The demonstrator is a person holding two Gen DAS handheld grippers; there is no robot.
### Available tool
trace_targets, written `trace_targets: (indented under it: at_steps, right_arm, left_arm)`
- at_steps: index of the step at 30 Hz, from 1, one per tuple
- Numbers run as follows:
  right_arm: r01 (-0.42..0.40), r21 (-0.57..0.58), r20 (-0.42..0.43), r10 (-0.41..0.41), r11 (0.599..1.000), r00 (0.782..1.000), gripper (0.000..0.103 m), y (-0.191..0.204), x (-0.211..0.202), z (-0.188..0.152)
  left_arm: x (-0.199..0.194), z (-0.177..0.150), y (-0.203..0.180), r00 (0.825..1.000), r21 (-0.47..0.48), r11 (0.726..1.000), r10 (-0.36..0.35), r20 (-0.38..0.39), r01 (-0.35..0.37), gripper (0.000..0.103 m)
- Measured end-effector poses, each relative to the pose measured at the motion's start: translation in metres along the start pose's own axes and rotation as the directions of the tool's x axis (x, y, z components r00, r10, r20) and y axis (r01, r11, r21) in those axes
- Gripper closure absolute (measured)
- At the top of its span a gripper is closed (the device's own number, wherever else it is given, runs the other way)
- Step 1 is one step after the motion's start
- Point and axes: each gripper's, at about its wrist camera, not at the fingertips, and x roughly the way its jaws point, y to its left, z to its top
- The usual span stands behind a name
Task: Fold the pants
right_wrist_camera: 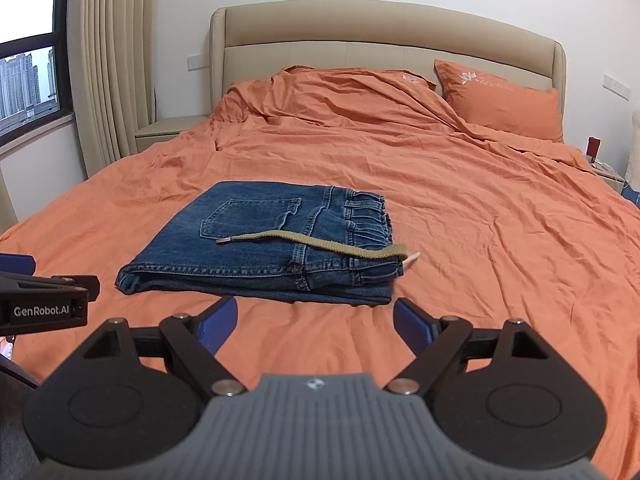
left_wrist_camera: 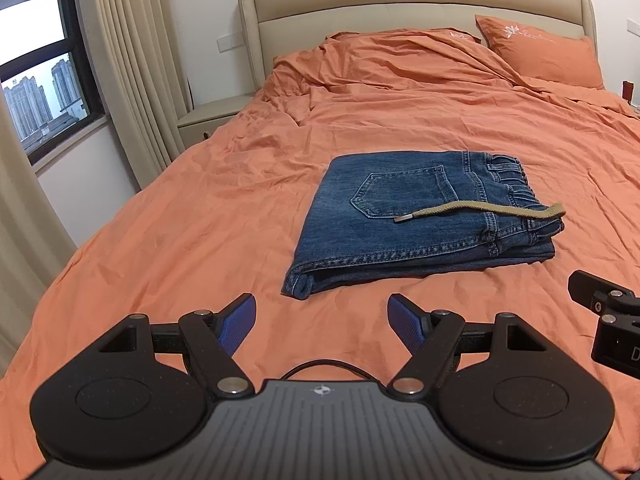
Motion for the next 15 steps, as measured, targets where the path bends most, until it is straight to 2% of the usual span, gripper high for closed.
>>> trace_targets:
  at_steps: [15]
  right_arm:
    - [0.001, 0.0, 0.0, -0.001, 1.0, 1.0, 0.022, 0.0002, 0.0, 0.0006]
  left_arm:
    - [0.0009, -0.0005, -0.0003, 1.0, 0.004, 1.0, -0.002, -0.001, 0.002, 0.015]
